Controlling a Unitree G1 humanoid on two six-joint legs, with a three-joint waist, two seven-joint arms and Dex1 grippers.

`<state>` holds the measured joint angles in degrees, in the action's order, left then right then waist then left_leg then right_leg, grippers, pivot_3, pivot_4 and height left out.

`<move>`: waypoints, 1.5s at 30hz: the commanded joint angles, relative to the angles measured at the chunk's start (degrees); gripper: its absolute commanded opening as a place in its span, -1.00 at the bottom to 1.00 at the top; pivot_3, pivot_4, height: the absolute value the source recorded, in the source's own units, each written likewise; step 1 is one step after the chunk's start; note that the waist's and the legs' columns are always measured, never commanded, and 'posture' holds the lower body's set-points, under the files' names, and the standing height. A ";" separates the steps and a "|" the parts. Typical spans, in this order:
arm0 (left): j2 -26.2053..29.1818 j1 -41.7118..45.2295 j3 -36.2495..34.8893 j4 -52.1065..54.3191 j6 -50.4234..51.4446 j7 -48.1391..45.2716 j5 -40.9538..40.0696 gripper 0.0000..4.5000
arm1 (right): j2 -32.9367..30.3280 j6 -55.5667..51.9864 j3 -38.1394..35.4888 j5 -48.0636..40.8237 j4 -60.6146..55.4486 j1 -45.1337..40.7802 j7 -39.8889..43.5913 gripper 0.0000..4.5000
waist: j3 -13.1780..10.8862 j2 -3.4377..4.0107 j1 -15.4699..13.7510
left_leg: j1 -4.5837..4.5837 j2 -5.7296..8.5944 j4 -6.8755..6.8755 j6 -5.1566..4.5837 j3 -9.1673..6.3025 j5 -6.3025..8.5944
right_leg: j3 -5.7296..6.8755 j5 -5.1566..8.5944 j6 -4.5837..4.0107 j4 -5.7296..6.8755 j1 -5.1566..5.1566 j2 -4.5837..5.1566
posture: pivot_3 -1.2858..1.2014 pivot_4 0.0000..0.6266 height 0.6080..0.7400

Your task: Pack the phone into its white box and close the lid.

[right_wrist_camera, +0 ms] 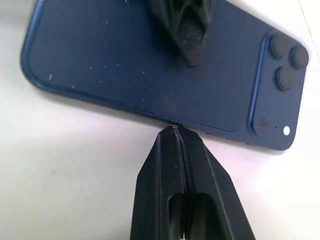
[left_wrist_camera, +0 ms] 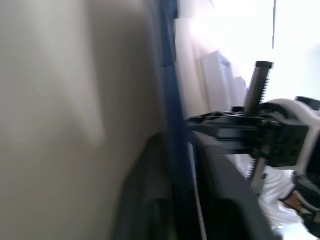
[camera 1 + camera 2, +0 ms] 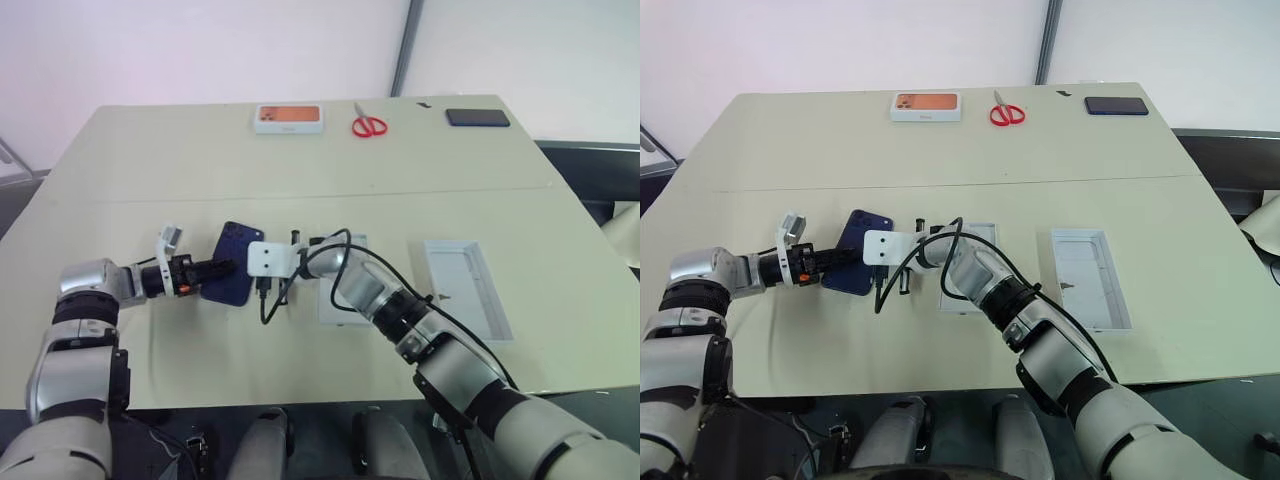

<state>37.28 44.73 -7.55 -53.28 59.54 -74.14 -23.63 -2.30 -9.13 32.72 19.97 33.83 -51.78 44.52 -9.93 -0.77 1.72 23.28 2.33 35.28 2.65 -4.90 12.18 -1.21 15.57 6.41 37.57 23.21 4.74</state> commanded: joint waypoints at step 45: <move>-19.67 -17.40 -34.69 49.89 26.72 38.34 -34.87 -1.00 | -33.87 -13.09 -11.16 -24.94 -48.67 24.67 23.46 0.98 | -0.23 -0.37 0.63 | 0.16 -0.14 -0.04 0.01 -0.07 0.02 | -0.05 0.00 0.01 -0.14 0.15 0.15 | 0.03 -0.52 1.00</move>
<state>17.92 27.13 -41.49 -5.86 86.91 -36.55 -55.73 -35.72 -24.69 20.85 -6.09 -13.35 -27.08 68.39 -10.16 -1.14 2.35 23.44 2.18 35.24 2.66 -4.97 12.19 -1.26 15.57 6.42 37.43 23.35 4.89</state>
